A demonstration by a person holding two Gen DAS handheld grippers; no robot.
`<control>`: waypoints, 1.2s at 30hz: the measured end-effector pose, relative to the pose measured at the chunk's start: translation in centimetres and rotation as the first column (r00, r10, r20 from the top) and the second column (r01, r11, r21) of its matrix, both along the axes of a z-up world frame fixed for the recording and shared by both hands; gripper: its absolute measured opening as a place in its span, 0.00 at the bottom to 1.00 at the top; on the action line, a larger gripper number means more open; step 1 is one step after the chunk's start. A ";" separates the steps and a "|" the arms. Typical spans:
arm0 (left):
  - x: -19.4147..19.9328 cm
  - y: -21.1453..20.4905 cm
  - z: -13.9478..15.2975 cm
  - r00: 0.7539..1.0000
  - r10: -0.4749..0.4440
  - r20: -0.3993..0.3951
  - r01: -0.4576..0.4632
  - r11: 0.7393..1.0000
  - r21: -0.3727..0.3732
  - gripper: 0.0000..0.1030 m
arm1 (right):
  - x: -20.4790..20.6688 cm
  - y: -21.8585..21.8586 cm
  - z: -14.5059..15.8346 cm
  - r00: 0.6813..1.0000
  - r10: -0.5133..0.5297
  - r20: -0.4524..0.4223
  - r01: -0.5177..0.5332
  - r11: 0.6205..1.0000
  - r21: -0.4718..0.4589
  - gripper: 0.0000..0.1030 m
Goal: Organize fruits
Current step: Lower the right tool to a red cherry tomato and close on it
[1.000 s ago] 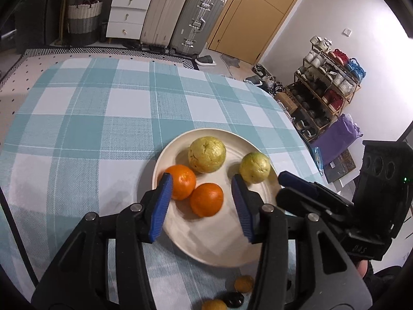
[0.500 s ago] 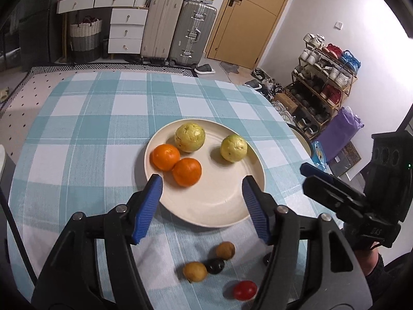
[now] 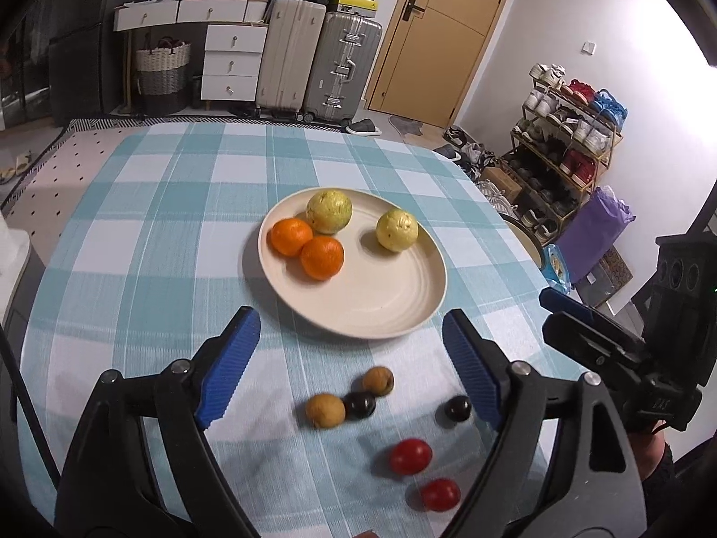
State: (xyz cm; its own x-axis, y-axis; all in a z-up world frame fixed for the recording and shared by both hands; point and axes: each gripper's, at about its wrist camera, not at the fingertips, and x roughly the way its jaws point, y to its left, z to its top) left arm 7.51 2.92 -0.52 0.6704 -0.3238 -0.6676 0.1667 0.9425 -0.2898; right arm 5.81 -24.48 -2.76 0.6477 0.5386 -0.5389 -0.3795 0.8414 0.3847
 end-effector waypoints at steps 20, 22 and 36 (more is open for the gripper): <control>-6.7 1.3 -4.1 0.997 0.060 -0.038 -0.059 0.998 0.013 0.89 | -6.9 1.8 -4.3 0.992 0.100 -0.072 -0.100 0.995 -0.002 0.94; -7.3 1.2 -4.5 0.997 0.063 -0.044 -0.062 0.998 0.019 0.93 | -7.5 2.1 -4.5 0.991 0.110 -0.073 -0.110 0.994 -0.003 0.94; -9.2 1.1 -5.6 0.995 0.096 -0.028 -0.093 0.992 0.090 0.99 | -8.8 4.7 -6.2 0.978 0.176 -0.109 -0.180 0.983 -0.026 0.93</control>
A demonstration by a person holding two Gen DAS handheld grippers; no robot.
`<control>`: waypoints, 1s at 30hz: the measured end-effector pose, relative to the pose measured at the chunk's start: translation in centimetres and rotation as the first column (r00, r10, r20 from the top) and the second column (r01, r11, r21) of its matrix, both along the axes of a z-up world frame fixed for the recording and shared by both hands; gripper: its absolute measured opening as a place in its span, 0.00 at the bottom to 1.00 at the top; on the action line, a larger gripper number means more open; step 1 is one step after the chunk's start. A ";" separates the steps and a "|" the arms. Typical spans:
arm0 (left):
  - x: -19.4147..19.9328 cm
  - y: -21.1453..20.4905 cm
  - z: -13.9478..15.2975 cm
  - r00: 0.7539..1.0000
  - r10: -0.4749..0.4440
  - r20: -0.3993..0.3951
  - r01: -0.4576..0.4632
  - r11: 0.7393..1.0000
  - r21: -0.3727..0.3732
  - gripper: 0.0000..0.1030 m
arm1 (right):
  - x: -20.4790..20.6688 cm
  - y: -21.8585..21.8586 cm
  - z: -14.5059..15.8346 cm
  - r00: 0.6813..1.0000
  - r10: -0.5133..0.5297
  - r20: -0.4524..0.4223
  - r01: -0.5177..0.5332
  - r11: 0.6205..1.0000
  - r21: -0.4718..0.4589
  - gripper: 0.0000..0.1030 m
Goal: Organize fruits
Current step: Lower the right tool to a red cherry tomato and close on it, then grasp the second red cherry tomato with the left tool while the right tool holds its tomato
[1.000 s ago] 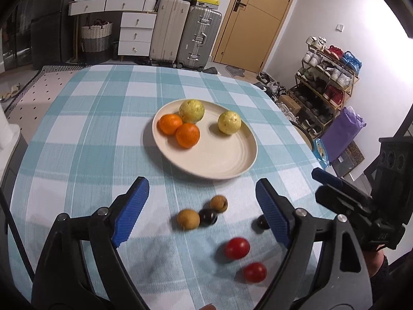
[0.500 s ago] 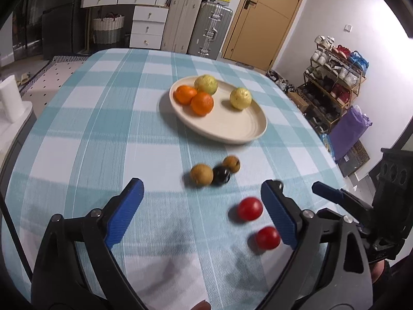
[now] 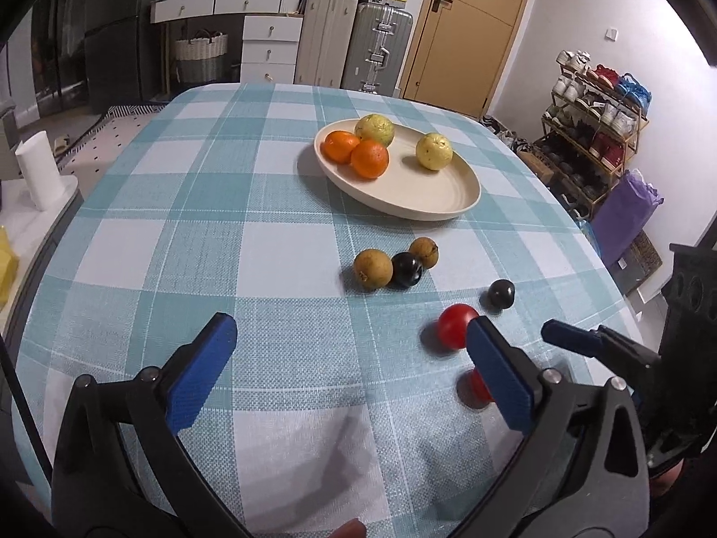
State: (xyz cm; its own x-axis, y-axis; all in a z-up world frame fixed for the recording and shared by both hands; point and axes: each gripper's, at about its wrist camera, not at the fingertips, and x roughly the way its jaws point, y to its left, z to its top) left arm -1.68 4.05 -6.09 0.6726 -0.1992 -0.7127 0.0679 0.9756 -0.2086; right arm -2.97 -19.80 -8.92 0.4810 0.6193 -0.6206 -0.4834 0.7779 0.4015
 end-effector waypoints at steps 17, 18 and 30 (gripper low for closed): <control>0.2 0.6 -0.1 1.000 0.003 -0.016 -0.003 1.000 -0.016 0.99 | 0.0 2.2 -1.7 0.999 0.032 -0.021 -0.034 0.993 -0.109 0.35; 0.2 0.6 -0.2 1.000 0.002 -0.020 -0.003 1.000 -0.016 0.99 | 0.0 2.1 -1.7 0.999 0.031 -0.020 -0.033 0.993 -0.110 0.33; 1.3 0.1 -1.0 0.998 -0.022 -0.059 0.019 0.999 -0.044 0.99 | 0.0 0.2 -1.1 1.000 -0.001 -0.013 0.000 0.999 -0.039 0.27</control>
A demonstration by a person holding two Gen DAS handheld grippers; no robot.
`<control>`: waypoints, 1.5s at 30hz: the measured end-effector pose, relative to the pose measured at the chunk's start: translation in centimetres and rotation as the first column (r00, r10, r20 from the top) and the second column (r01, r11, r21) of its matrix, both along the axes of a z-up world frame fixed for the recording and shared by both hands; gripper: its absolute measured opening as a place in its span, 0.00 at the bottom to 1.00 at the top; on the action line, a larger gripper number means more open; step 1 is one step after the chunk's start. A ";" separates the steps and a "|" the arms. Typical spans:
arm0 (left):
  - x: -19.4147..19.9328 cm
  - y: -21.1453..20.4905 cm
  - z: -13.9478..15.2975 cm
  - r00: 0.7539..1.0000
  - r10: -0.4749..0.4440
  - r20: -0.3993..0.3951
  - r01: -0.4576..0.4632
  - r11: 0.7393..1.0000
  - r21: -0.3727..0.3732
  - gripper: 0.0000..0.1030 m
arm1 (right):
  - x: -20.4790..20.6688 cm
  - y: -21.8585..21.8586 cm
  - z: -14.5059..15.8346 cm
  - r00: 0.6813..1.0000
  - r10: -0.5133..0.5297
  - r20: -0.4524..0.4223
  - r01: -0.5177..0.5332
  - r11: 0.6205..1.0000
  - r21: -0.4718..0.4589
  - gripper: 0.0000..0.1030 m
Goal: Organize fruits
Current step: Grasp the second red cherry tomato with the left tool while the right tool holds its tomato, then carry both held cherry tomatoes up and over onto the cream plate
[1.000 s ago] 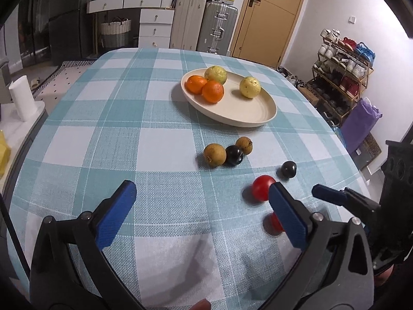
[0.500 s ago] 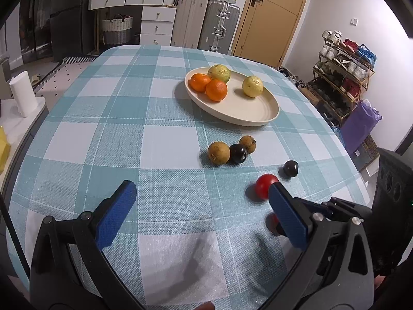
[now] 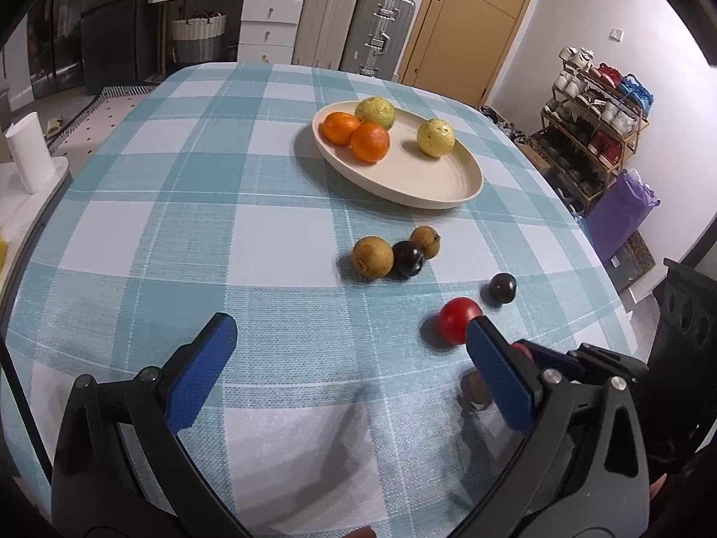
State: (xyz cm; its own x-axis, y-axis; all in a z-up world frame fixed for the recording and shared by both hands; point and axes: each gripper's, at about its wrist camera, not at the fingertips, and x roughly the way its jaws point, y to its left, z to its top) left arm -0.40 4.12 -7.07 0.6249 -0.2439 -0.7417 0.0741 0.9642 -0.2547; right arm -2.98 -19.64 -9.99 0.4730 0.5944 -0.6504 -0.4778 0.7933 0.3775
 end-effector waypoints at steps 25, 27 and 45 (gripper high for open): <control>2.9 -6.8 -1.5 0.984 -0.173 -0.031 0.175 0.984 0.045 0.78 | 1.0 -7.5 2.0 0.984 -0.176 0.019 0.174 0.981 0.085 0.27; 3.0 -7.0 -1.7 0.981 -0.192 -0.041 0.193 0.981 0.029 0.70 | 0.9 -7.7 1.9 0.984 -0.178 0.019 0.175 0.981 0.085 0.27; 2.9 -6.9 -1.4 0.964 -0.262 -0.046 0.258 0.963 -0.077 0.26 | 1.2 -6.9 2.2 0.988 -0.150 0.027 0.147 0.985 0.093 0.27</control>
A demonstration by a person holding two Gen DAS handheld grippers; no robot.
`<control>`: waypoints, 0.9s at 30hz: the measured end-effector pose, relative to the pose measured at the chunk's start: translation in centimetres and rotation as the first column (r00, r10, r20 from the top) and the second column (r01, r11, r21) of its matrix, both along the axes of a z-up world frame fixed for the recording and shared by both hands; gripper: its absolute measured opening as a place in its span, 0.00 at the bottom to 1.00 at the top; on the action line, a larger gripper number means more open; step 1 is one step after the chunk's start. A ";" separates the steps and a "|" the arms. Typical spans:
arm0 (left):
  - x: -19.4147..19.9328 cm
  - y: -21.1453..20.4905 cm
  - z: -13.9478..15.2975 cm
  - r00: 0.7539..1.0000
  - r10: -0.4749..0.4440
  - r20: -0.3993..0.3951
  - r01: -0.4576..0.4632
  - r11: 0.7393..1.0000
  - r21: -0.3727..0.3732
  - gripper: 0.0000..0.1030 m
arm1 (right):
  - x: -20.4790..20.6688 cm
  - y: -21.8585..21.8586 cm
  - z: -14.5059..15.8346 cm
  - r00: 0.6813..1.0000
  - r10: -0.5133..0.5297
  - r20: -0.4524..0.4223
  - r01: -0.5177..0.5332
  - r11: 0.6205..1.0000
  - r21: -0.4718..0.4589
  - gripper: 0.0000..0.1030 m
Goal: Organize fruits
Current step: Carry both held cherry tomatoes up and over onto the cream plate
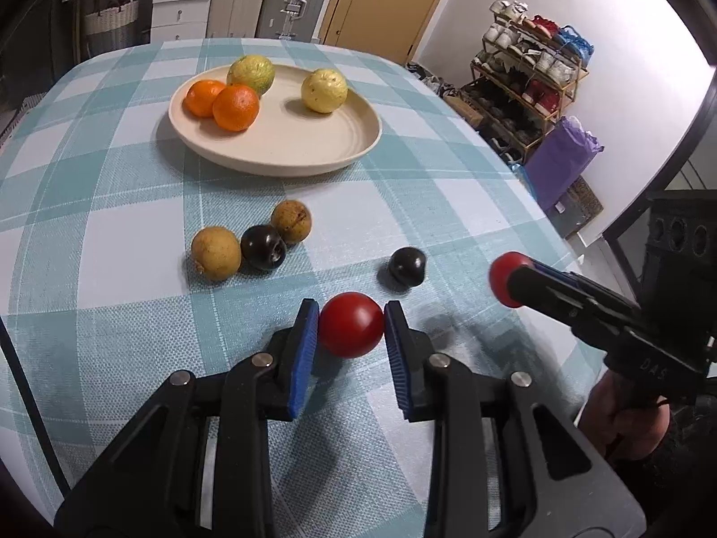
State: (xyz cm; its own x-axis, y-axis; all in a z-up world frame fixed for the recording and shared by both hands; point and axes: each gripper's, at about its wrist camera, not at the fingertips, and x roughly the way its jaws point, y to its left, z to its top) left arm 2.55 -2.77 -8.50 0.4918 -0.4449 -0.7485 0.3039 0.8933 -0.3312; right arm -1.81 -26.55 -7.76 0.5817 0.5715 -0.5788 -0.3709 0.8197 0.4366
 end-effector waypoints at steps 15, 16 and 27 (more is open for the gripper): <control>4.6 2.3 4.8 0.996 0.037 0.084 -0.034 0.999 -0.036 0.26 | 6.6 1.0 2.8 1.000 0.025 0.014 -0.025 0.999 0.034 0.27; 5.3 2.4 5.1 0.996 0.036 0.087 -0.033 0.999 -0.034 0.26 | 7.3 1.1 2.9 1.000 0.028 0.011 -0.028 0.999 0.040 0.27; 13.6 2.2 5.8 0.995 0.059 0.079 -0.056 0.998 -0.031 0.26 | 14.5 2.6 3.9 0.998 0.065 -0.006 -0.065 0.997 0.036 0.27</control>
State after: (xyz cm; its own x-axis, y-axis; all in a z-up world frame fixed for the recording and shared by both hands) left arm 16.20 -0.54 -2.68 0.5751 -0.4349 -0.6930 0.2788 0.9005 -0.3337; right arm 12.70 -23.94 -3.83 0.5386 0.6281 -0.5617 -0.4194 0.7780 0.4678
